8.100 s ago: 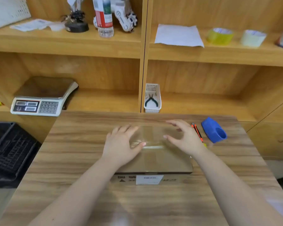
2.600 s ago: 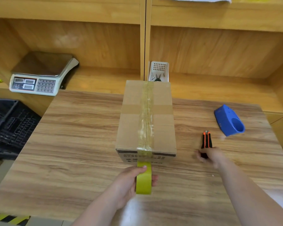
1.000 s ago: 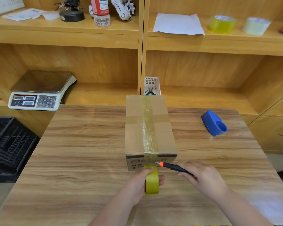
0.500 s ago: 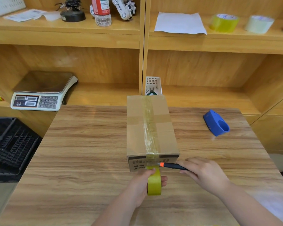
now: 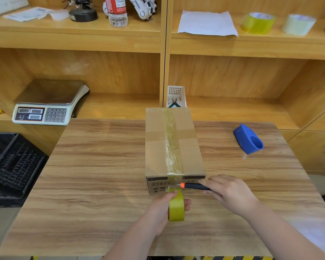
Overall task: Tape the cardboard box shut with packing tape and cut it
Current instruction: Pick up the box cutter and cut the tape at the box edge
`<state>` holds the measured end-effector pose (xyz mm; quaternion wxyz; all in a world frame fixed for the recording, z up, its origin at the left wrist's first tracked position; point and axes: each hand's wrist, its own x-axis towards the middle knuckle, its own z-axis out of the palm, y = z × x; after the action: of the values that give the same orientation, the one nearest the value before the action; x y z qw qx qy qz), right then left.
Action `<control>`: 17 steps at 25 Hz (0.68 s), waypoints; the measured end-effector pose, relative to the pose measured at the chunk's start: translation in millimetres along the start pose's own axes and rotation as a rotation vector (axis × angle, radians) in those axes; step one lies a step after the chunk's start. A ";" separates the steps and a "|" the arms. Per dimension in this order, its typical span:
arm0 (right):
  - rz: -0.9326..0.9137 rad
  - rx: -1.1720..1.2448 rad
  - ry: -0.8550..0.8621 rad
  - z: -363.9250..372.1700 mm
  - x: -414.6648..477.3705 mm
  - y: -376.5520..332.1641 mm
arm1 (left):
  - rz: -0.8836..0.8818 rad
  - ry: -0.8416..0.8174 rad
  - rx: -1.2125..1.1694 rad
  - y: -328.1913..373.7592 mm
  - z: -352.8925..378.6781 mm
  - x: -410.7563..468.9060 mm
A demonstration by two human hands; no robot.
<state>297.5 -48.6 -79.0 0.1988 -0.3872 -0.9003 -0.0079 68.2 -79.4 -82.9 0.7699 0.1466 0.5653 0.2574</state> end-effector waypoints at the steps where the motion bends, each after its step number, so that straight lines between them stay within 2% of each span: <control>1: -0.002 -0.003 0.002 -0.9 -0.8 1.4 | -0.005 0.002 0.003 0.1 -0.2 0.1; 17: 0.007 -0.038 0.011 -0.7 -1.3 2.7 | -0.006 0.004 -0.021 2.0 2.8 -2.2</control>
<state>300.5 -47.7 -79.2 0.1962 -0.3941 -0.8975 -0.0264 69.9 -78.8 -79.3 0.7709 0.1363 0.5647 0.2612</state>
